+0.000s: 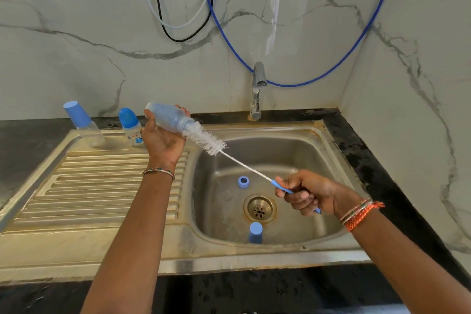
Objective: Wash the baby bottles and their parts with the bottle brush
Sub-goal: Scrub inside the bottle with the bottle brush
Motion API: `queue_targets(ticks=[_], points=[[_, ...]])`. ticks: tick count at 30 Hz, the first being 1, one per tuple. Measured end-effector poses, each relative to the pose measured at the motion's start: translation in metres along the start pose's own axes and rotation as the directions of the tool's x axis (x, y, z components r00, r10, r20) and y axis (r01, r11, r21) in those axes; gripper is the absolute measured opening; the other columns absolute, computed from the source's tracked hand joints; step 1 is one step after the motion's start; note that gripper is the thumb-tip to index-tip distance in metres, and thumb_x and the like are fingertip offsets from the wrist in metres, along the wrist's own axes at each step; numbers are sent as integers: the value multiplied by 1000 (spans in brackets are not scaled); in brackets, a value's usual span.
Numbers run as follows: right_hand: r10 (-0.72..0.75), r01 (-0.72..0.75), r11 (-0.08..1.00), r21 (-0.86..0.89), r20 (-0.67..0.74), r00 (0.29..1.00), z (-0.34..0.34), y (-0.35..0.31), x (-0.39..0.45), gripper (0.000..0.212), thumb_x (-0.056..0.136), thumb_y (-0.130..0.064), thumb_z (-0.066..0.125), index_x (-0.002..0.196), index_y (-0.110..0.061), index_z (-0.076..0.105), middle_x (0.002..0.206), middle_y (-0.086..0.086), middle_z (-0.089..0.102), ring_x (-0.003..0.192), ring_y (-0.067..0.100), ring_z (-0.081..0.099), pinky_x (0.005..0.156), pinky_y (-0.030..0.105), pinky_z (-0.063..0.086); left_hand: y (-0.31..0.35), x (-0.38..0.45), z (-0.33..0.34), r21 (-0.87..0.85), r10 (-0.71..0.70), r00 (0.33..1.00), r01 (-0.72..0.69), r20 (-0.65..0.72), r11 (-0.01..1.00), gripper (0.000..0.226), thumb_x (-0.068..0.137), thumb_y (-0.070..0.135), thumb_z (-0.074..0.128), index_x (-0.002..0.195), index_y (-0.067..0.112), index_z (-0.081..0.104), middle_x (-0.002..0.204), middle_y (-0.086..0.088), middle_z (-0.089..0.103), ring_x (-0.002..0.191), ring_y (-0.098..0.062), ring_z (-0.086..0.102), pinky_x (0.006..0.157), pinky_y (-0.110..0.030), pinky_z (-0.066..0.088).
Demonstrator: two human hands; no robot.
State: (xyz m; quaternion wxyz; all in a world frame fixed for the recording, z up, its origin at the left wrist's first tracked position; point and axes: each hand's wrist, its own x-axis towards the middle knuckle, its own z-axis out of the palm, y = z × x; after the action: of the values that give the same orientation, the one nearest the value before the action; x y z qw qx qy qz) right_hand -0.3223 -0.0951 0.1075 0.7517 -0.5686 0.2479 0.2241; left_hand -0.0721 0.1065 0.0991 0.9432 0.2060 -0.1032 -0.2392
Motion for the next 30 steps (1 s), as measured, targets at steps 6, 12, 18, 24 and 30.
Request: queue_targets(ticks=[6, 12, 18, 24, 30], points=[[-785, 160, 484, -860, -346, 513, -7, 2, 7, 5, 84, -22, 70, 89, -19, 70, 66, -3, 64, 58, 11, 55, 52, 24, 42, 6, 7, -4, 313, -60, 958, 150, -280, 938, 63, 87, 53, 53, 135, 14, 42, 118, -14, 57, 106, -27, 58, 80, -44, 52], [-919, -153, 261, -953, -294, 262, -6, -1, 6, 14, 89, -20, 61, 82, -15, 73, 62, -1, 60, 57, 19, 54, 50, 27, 41, -6, 2, -10, 242, -41, 965, 106, -260, 965, 41, 93, 38, 54, 121, 8, 49, 117, -17, 58, 103, -28, 62, 75, -39, 58], [-152, 124, 974, -190, -144, 978, -3, -14, -4, 33, 101, -21, 38, 77, -8, 57, 45, -4, 34, 31, 2, 22, 32, 13, 20, 0, -1, -8, -4, -50, 994, 50, -100, 999, 47, 68, 33, 75, 103, 3, 65, 98, -16, 70, 91, -28, 69, 85, -44, 55], [-811, 86, 524, -847, -466, 352, 8, -6, 3, 13, 87, -28, 67, 96, -30, 75, 85, -12, 71, 72, 3, 57, 58, 19, 40, 4, 5, -12, 63, 20, 994, -13, -110, 998, 94, 33, 31, 97, 115, 8, 56, 103, -13, 69, 101, -27, 66, 94, -46, 50], [-134, 76, 968, -241, -239, 962, 0, -14, 3, 33, 93, -12, 33, 71, -9, 57, 39, -5, 35, 30, 4, 24, 33, 15, 19, 3, -2, -9, -30, -7, 1000, 7, -8, 1000, 87, 44, 27, 94, 118, 5, 54, 105, -17, 67, 98, -30, 67, 91, -46, 52]])
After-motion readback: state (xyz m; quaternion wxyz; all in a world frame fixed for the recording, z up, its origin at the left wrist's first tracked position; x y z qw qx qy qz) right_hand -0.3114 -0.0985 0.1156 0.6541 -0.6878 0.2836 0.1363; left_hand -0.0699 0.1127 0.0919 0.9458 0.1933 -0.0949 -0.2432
